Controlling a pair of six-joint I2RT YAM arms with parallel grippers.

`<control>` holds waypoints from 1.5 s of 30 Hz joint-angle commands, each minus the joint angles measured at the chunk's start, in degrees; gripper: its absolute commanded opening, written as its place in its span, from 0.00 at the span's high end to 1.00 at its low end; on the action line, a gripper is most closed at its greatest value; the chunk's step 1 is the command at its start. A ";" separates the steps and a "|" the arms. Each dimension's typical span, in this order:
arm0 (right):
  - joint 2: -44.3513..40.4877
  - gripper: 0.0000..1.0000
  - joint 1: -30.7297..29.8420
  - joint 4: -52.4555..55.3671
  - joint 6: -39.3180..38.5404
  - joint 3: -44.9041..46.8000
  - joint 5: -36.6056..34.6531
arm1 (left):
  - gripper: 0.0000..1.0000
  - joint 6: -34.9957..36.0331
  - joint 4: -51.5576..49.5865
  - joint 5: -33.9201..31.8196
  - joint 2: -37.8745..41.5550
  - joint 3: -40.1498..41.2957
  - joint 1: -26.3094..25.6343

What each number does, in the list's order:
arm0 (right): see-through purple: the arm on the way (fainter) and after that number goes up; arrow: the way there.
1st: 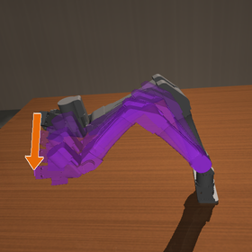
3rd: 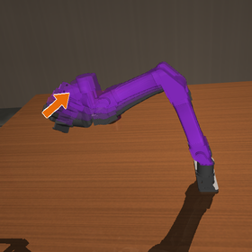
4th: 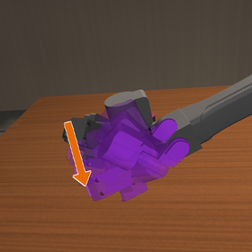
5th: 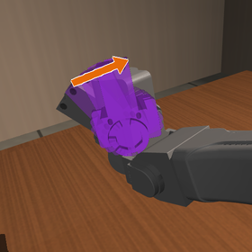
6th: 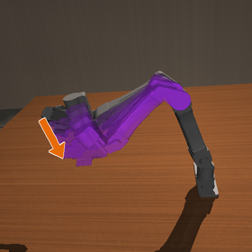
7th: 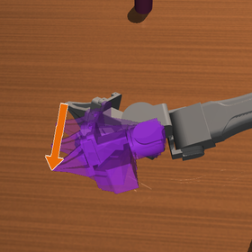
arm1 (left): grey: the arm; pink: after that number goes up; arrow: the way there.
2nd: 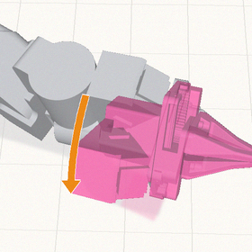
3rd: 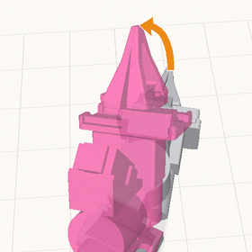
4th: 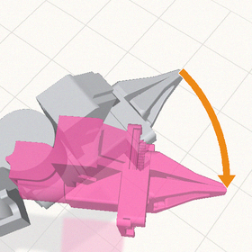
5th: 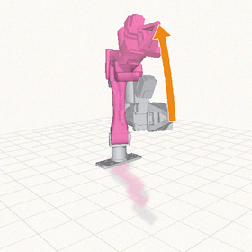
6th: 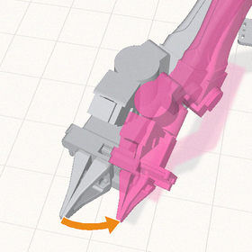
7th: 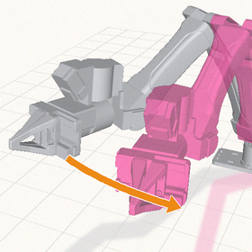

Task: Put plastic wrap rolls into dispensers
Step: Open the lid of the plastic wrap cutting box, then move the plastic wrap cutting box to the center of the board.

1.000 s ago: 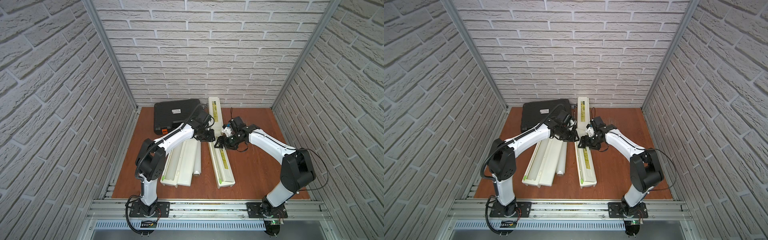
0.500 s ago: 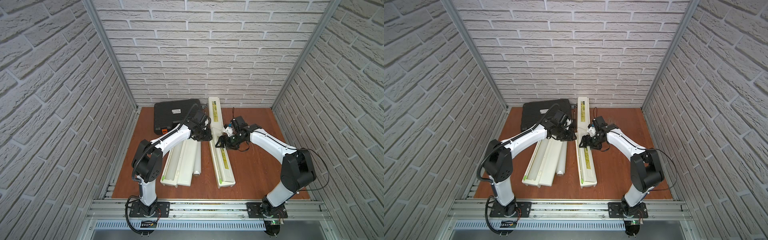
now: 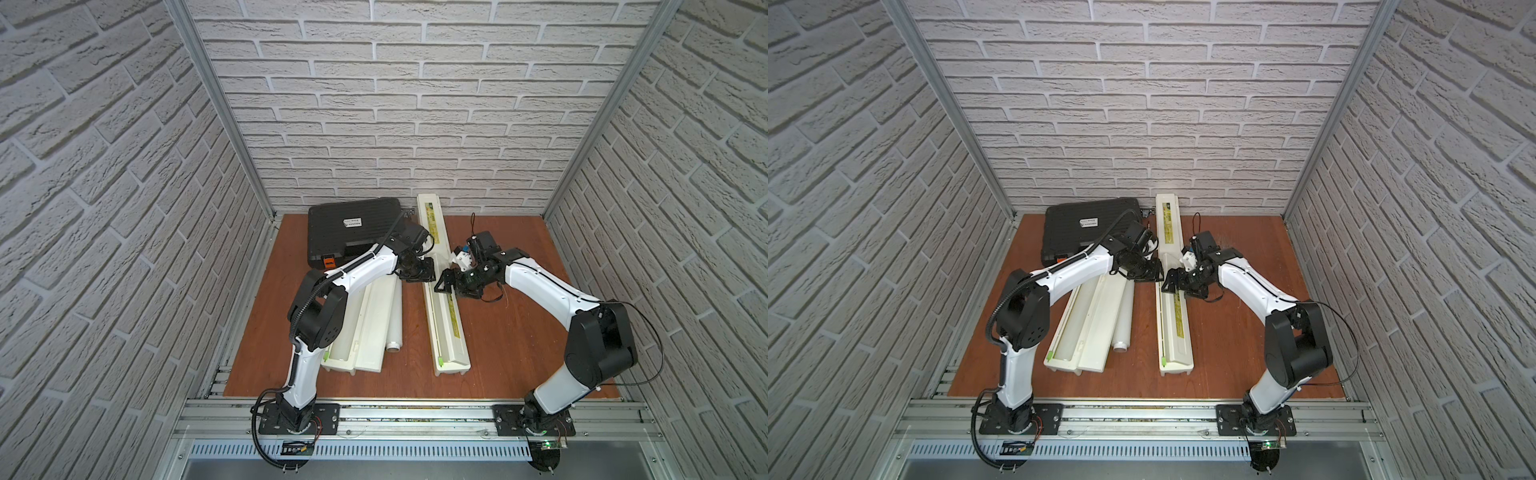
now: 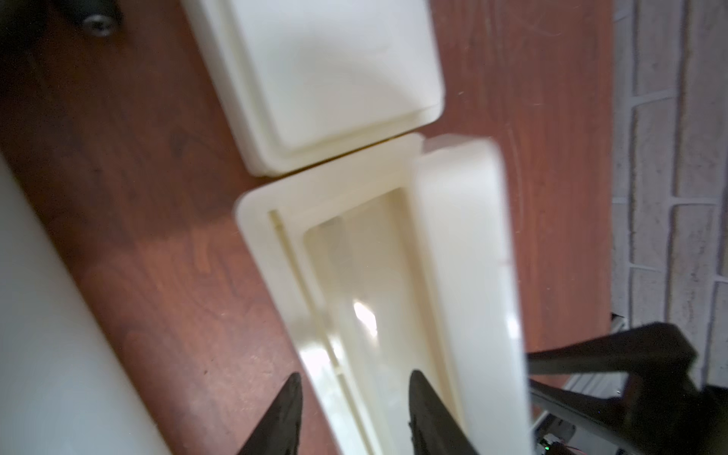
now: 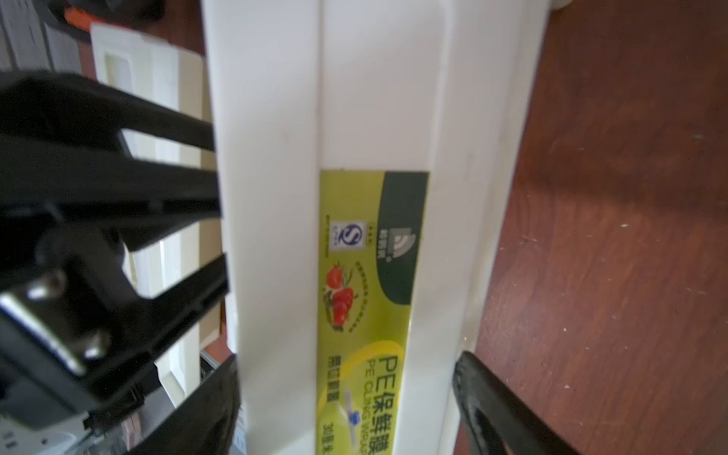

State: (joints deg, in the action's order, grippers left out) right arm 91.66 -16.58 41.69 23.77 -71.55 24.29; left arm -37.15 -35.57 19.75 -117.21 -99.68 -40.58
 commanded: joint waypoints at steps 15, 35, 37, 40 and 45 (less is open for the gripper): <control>-16.30 0.10 3.69 6.91 -5.16 0.41 -15.89 | 0.41 5.20 -2.64 1.37 -1.00 -6.31 -1.09; 7.92 0.00 -23.72 6.73 9.52 -9.30 -47.67 | 0.12 9.93 -12.84 -17.18 22.10 21.03 19.84; 10.20 0.00 -24.18 7.49 9.95 -10.24 -49.36 | 0.12 9.31 -13.55 -17.20 21.85 22.52 22.12; 13.50 0.00 -24.20 9.63 11.90 -11.44 -51.05 | 0.12 9.02 -13.78 -17.37 21.39 24.79 24.39; 16.55 0.00 -24.11 10.84 13.89 -10.90 -52.55 | 0.11 8.32 -12.97 -17.64 21.23 27.30 26.76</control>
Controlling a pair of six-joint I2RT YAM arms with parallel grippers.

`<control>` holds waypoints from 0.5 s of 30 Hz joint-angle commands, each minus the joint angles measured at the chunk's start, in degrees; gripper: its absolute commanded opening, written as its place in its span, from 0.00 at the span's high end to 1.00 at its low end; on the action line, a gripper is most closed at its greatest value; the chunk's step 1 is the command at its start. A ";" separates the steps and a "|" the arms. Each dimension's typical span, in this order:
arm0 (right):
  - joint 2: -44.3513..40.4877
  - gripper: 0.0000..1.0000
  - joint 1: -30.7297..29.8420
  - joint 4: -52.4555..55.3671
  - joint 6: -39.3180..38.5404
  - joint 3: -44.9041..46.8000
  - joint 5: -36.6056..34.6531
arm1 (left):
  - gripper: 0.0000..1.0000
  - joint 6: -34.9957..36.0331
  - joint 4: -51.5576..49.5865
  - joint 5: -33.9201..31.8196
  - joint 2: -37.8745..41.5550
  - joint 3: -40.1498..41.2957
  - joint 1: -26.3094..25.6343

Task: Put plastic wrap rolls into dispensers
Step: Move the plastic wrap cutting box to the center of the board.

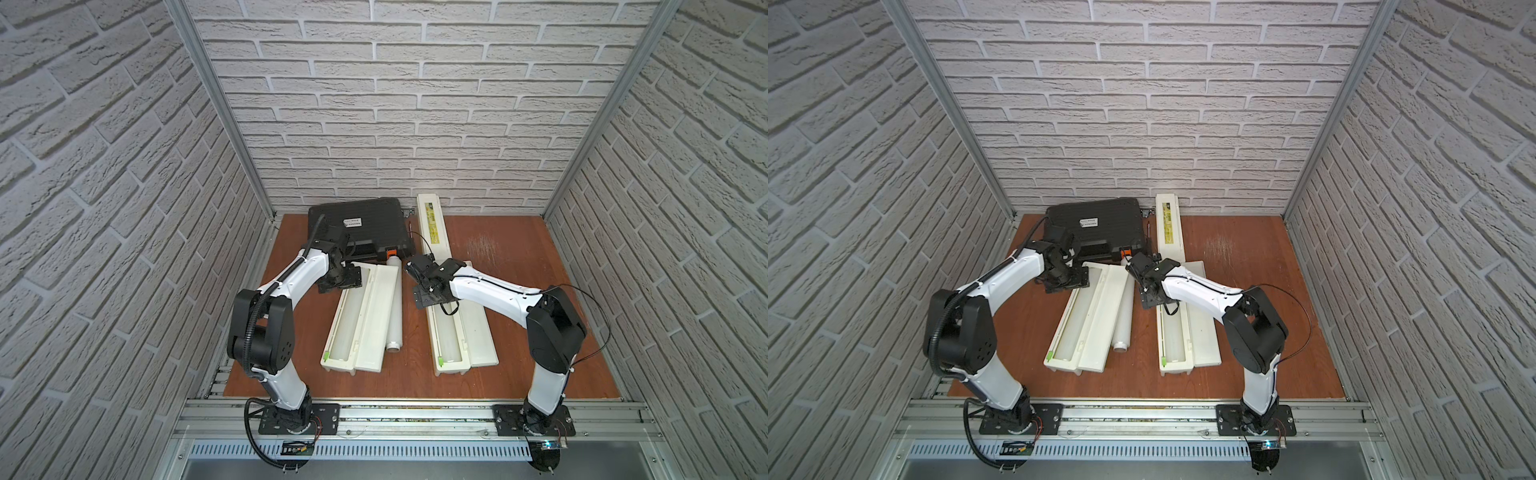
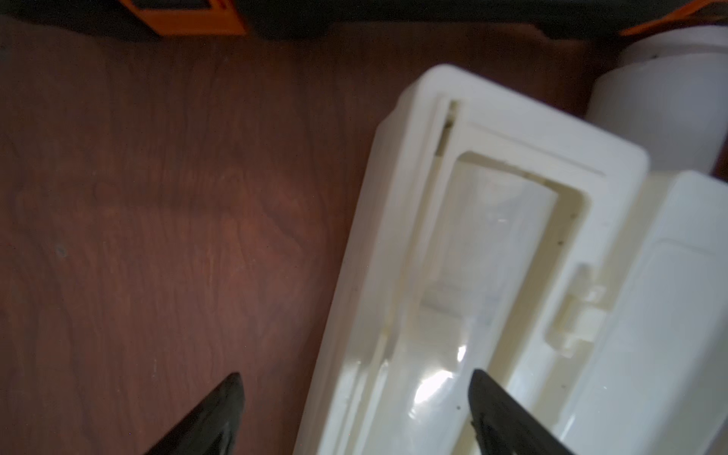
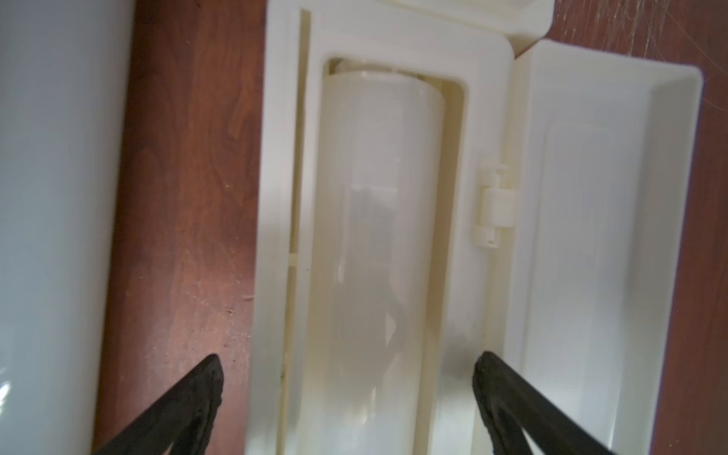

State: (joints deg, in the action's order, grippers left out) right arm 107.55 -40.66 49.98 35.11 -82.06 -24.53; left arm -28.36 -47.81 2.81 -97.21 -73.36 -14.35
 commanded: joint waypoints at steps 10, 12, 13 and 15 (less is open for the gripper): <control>-1.05 0.01 3.56 1.75 1.00 5.25 -4.12 | 0.12 -2.67 2.98 4.60 0.85 7.04 6.32; -1.93 0.01 4.70 1.48 -0.57 6.38 -4.38 | 0.12 -2.45 3.20 4.88 0.71 7.61 6.63; -2.61 0.01 5.35 1.06 -1.64 7.13 -4.47 | 0.12 -2.33 3.29 4.93 0.58 7.94 6.85; -4.14 0.01 6.50 -0.85 -5.30 8.83 -3.72 | 0.12 -2.26 3.40 5.01 0.27 8.53 7.29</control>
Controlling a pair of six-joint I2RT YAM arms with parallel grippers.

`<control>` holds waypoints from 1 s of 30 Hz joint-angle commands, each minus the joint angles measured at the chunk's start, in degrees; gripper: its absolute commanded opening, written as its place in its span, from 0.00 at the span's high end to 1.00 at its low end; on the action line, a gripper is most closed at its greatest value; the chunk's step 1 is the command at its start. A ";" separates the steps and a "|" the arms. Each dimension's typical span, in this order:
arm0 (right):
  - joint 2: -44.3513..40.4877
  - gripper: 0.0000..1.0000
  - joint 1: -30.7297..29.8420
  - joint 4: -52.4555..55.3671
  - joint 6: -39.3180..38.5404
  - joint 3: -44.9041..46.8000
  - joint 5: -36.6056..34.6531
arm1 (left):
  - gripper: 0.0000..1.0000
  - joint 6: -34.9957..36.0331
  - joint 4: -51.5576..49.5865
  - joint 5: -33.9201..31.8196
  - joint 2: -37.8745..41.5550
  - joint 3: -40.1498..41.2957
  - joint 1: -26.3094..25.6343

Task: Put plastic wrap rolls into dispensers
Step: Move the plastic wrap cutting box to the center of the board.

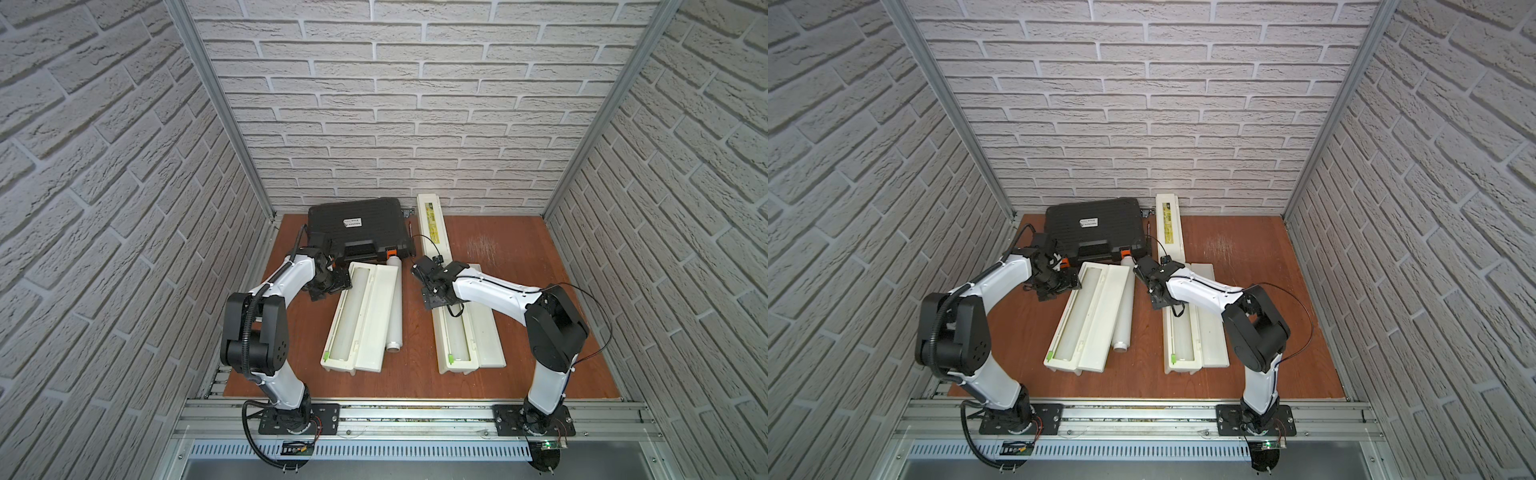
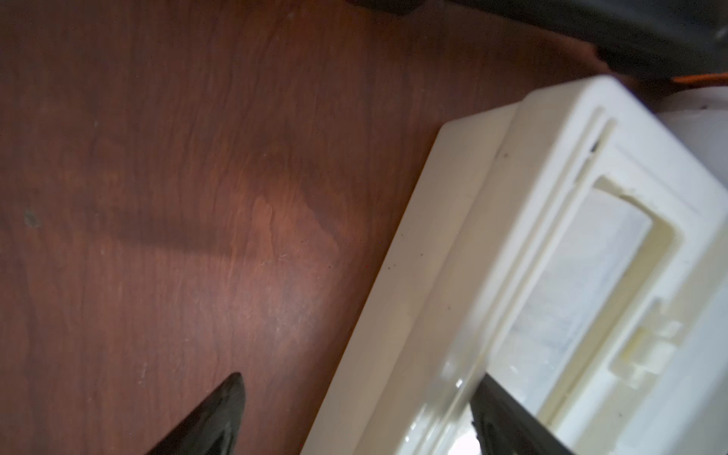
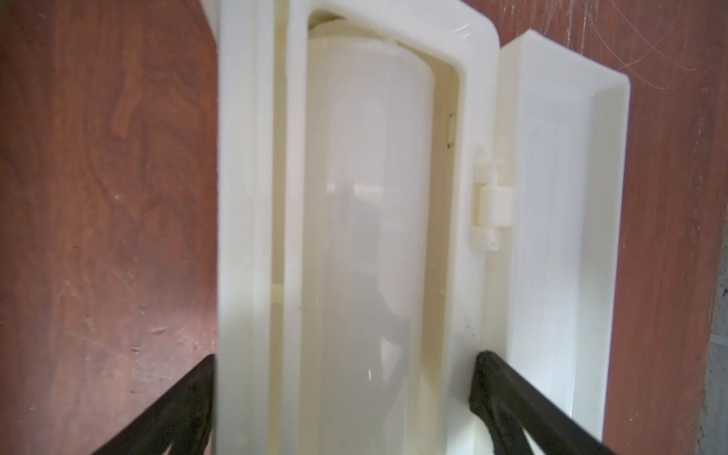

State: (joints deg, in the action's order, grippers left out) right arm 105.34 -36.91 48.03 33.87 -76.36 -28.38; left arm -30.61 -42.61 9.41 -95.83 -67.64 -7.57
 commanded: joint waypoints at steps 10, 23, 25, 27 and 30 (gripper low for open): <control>-4.52 0.01 6.06 1.48 -11.75 4.15 1.45 | 0.14 0.28 -0.84 -0.47 -1.54 5.07 2.08; -10.00 0.01 17.20 1.33 -19.06 6.08 6.05 | 0.14 0.79 -0.35 0.02 -2.27 6.73 2.53; -9.72 0.01 17.66 1.41 -19.86 4.41 7.10 | 0.15 0.90 -0.19 0.04 -2.60 6.81 2.75; -9.56 0.01 17.65 1.39 -19.76 1.77 8.69 | 0.15 0.99 -0.13 -0.07 -2.86 6.90 2.91; -9.08 0.01 17.65 0.11 -18.42 -2.91 13.90 | 0.15 1.16 -0.29 -1.00 -3.18 6.90 3.78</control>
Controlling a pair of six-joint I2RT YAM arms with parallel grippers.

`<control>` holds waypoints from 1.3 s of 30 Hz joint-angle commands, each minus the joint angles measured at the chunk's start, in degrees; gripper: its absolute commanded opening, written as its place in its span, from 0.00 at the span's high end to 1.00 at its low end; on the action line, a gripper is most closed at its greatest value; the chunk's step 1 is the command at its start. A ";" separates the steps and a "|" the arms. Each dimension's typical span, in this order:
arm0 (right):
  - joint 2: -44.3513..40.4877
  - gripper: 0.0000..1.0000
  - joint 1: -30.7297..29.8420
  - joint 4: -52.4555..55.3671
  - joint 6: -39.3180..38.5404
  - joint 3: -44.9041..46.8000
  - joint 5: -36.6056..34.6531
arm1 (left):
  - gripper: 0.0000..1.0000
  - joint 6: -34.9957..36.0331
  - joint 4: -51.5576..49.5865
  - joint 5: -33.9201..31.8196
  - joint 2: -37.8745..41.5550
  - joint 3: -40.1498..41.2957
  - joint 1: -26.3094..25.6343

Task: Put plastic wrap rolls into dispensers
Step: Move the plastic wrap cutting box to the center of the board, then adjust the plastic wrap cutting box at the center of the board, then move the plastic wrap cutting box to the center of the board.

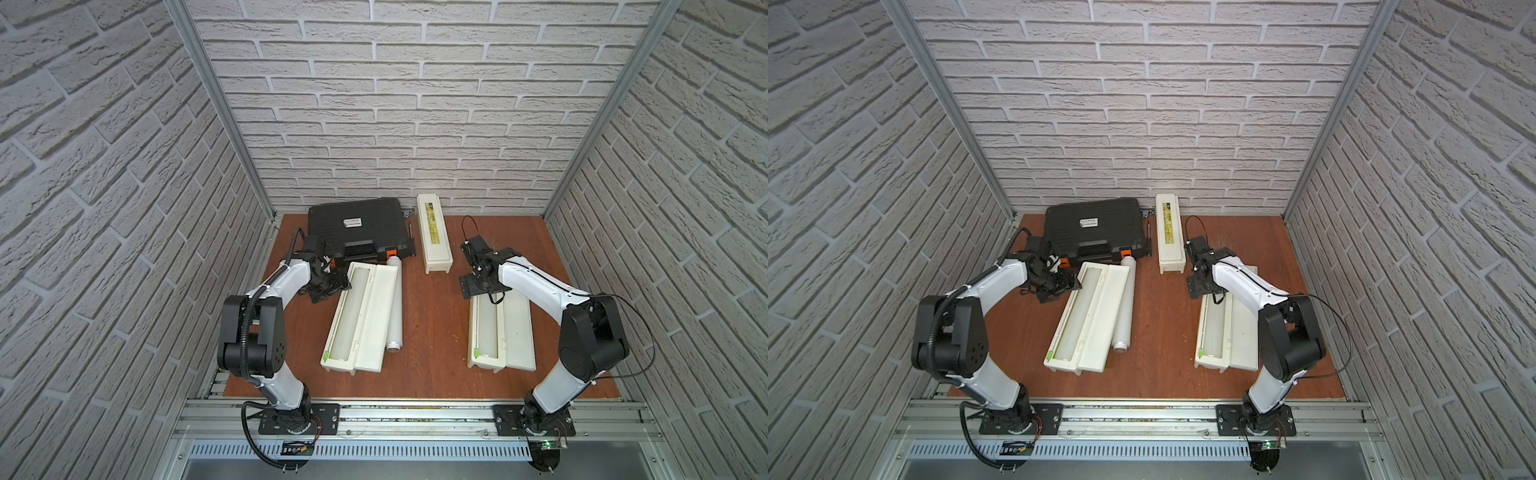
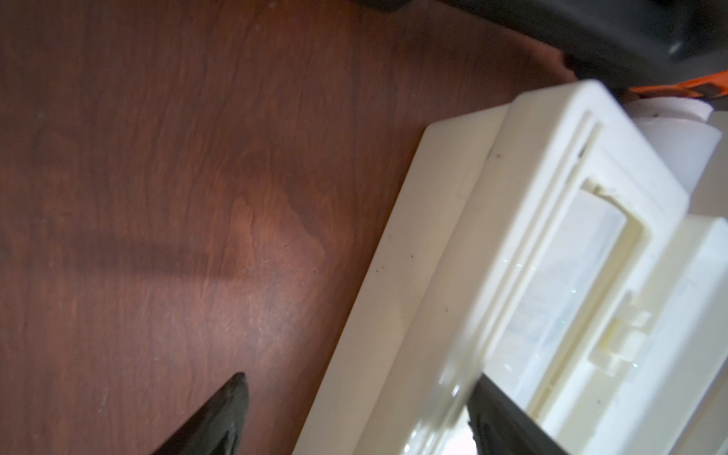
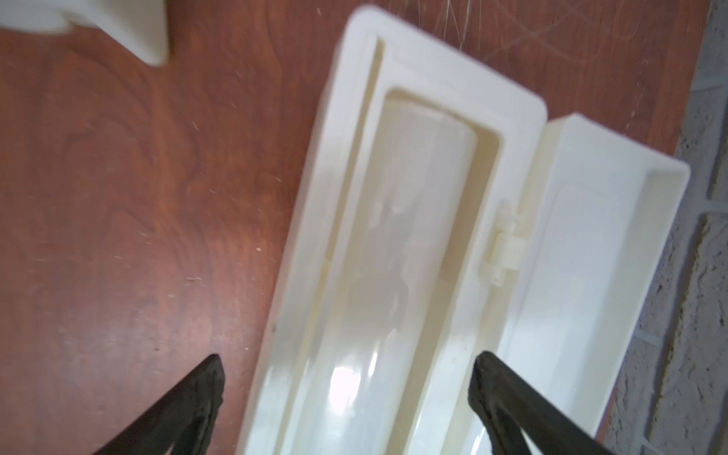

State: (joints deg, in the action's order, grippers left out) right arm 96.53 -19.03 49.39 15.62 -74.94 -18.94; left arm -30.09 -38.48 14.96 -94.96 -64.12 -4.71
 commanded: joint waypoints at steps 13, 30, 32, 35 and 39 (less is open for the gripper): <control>24.58 0.00 -0.49 -6.26 5.91 -34.75 15.88 | 0.17 -0.16 -4.83 -9.39 -3.06 4.79 5.32; 40.58 0.04 -1.43 -1.68 8.43 -48.72 7.69 | 0.13 0.10 -7.48 -8.91 1.18 -2.52 1.82; 39.34 0.09 -1.75 -0.62 9.04 -47.34 7.38 | 0.11 0.29 -8.09 -9.16 1.42 -4.25 1.33; 34.79 0.11 -2.46 -2.01 10.12 -40.81 7.08 | 0.10 0.55 -7.94 -8.77 2.27 -5.59 1.23; 27.61 0.14 -4.24 -3.42 11.83 -30.58 5.77 | 0.09 0.97 -6.87 -6.97 2.24 -7.60 1.16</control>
State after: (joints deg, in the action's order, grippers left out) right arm 129.08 -21.39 43.03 25.30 -111.00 -11.42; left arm -29.98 -44.38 7.90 -93.38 -69.65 -3.40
